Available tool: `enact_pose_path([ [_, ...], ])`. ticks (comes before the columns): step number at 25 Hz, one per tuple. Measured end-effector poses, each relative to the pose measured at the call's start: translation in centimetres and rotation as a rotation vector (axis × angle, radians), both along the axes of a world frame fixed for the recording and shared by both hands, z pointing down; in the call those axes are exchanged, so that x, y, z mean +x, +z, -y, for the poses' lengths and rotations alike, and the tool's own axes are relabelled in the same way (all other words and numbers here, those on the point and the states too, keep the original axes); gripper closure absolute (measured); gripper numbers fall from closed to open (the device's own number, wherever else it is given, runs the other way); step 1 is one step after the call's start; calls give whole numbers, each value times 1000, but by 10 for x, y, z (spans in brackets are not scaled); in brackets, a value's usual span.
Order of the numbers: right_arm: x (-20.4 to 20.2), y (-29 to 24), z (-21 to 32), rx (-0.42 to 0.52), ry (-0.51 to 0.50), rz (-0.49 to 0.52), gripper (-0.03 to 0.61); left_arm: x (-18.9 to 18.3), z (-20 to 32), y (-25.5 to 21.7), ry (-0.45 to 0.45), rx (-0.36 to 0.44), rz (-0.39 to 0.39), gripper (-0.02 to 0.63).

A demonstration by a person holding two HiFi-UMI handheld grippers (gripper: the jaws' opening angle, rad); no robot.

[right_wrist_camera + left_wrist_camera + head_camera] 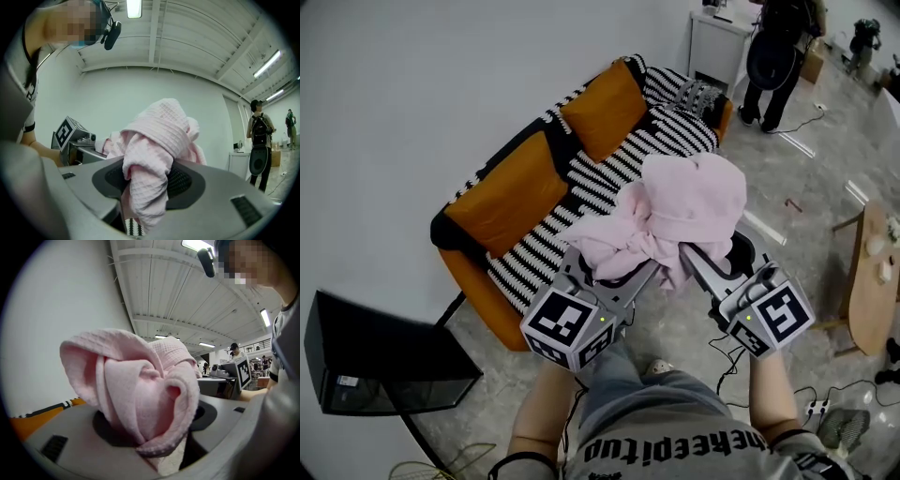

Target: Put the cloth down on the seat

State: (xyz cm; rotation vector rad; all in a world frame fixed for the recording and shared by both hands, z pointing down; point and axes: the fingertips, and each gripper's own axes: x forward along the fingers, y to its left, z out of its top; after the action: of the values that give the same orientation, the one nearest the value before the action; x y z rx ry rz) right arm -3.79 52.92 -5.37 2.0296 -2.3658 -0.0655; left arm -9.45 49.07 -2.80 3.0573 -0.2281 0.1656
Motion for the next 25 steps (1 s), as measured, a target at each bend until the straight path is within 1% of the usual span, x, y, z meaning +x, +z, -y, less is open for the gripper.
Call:
enact_pose_path([
  [4,7,1,27,-10,23,-1,356,8,28,2,20,-9,0,318],
  [15,15,1,109,-10,97,2,356,19,114,1,90,-4,10,318],
  [25,7,8,167,-21,153,-9,357,14,175,9,141,-9,4,318],
])
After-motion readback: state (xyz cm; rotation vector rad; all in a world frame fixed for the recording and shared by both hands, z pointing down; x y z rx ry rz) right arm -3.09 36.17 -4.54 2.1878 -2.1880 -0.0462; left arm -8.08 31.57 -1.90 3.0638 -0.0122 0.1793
